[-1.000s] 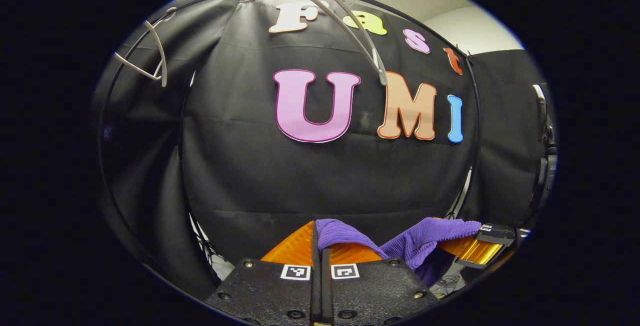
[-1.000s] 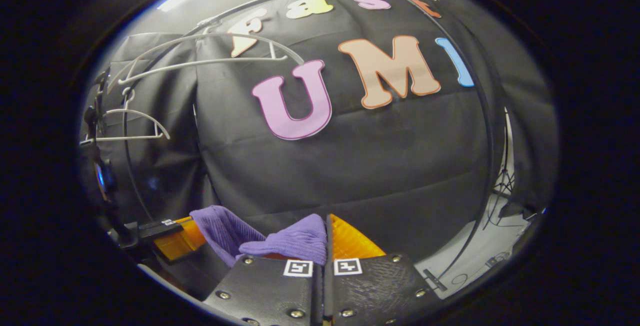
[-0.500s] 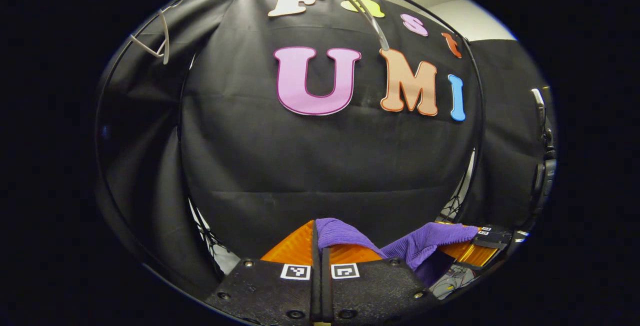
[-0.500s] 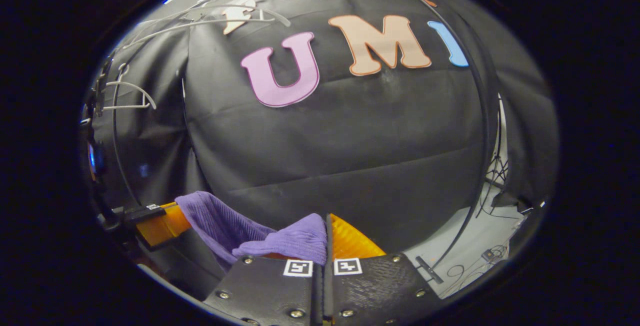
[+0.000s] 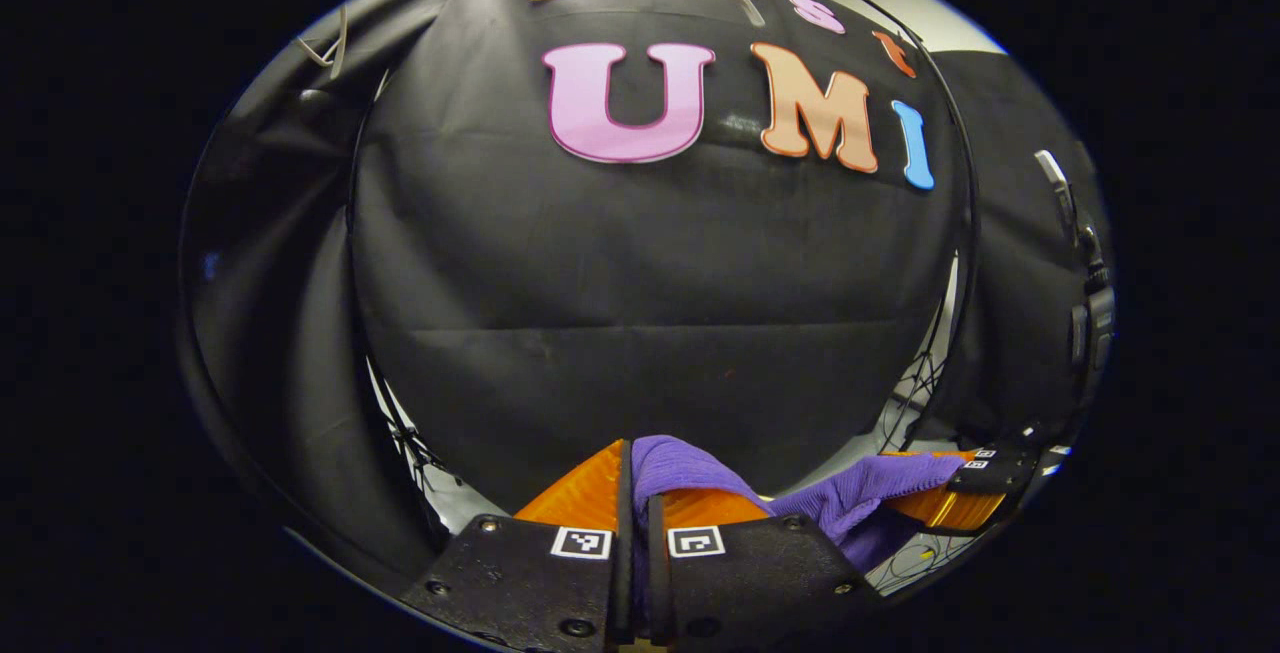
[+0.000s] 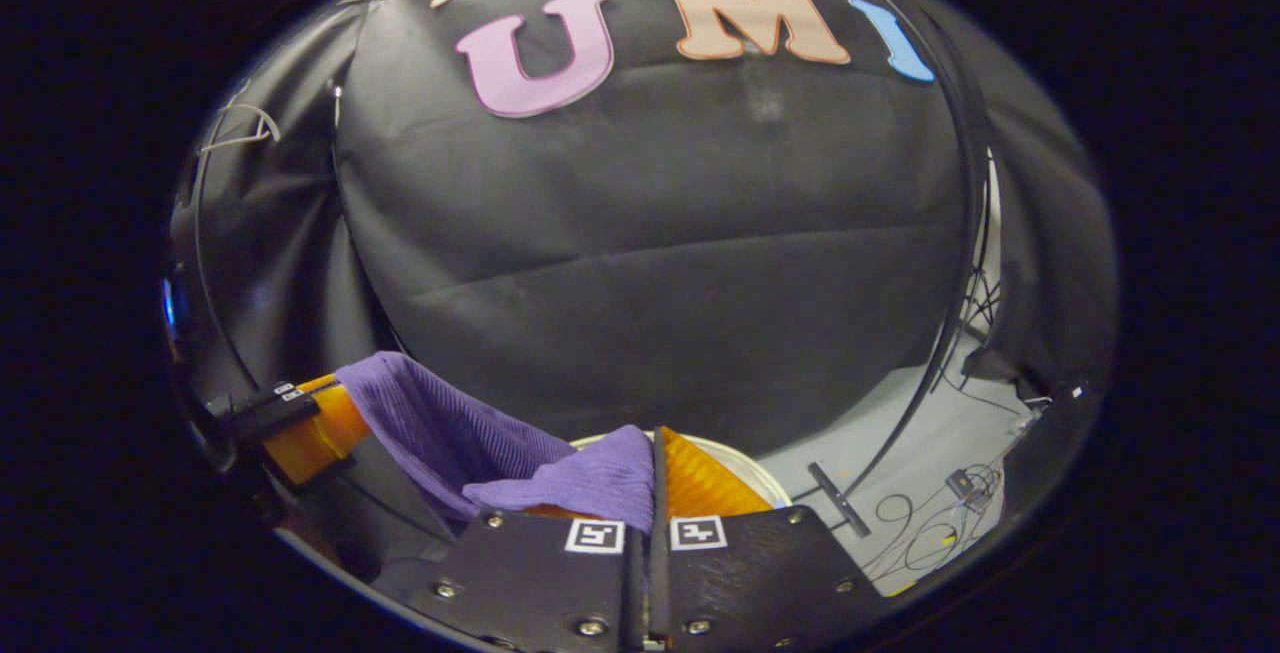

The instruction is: Grasp the clothes on the hanger with both hands and then place them into the laundry hamper below.

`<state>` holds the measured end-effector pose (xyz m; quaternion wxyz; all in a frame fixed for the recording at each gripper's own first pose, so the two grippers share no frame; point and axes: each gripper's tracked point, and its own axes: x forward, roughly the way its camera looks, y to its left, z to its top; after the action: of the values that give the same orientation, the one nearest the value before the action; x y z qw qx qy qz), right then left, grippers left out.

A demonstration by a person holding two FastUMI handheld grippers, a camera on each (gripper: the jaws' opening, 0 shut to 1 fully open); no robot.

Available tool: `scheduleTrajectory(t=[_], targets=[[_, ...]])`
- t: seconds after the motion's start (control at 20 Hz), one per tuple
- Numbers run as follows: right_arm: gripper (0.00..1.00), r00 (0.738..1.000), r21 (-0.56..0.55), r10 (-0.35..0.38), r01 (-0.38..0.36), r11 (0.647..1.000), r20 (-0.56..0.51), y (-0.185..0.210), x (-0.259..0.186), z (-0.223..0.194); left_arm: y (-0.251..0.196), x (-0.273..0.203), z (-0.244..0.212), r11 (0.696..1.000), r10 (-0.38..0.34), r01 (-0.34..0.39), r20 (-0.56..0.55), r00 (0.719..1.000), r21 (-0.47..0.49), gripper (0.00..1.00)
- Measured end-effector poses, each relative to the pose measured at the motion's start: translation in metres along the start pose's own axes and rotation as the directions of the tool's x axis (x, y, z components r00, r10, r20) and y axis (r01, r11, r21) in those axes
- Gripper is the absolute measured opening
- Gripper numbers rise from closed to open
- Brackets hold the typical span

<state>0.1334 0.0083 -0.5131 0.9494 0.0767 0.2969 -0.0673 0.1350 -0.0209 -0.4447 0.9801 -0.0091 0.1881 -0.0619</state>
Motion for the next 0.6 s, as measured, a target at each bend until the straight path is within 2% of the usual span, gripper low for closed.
scheduleTrajectory(t=[0.1, 0.25, 0.3, 0.35, 0.4, 0.55, 0.6], targets=[[0.04, 0.997, 0.001, -0.021, 0.021, 1.000, -0.069, -0.006, 0.008, -0.024, 0.001, 0.005, -0.029, 1.000, -0.008, 0.009, -0.073, 0.997, 0.003, 0.06], [0.05, 0.985, -0.022, -0.022, 0.019, 1.000, -0.172, -0.004, 0.017, -0.056, 0.004, 0.013, -0.069, 1.000, -0.020, 0.021, -0.212, 0.977, 0.003, 0.10], [0.09, 0.980, -0.036, -0.025, 0.019, 0.999, -0.196, -0.004, 0.019, -0.067, 0.000, 0.016, -0.078, 0.999, -0.039, 0.037, -0.240, 0.970, -0.013, 0.15], [0.16, 0.977, -0.045, -0.023, 0.014, 0.999, -0.212, -0.003, 0.019, -0.075, -0.004, 0.016, -0.093, 0.998, -0.061, 0.055, -0.305, 0.950, -0.030, 0.22], [0.20, 0.976, -0.054, -0.015, 0.003, 0.999, -0.215, -0.001, 0.019, -0.077, -0.008, 0.011, -0.093, 0.997, -0.078, 0.070, -0.337, 0.938, -0.034, 0.41], [0.78, 0.975, -0.082, -0.006, -0.013, 0.997, -0.224, 0.005, 0.023, -0.074, 0.000, 0.013, -0.077, 0.999, -0.049, 0.046, -0.290, 0.956, -0.014, 0.98], [0.97, 0.977, -0.097, -0.019, -0.002, 0.995, -0.213, 0.004, 0.018, -0.070, 0.001, 0.012, -0.070, 0.999, -0.044, 0.040, -0.268, 0.962, -0.017, 0.98]])
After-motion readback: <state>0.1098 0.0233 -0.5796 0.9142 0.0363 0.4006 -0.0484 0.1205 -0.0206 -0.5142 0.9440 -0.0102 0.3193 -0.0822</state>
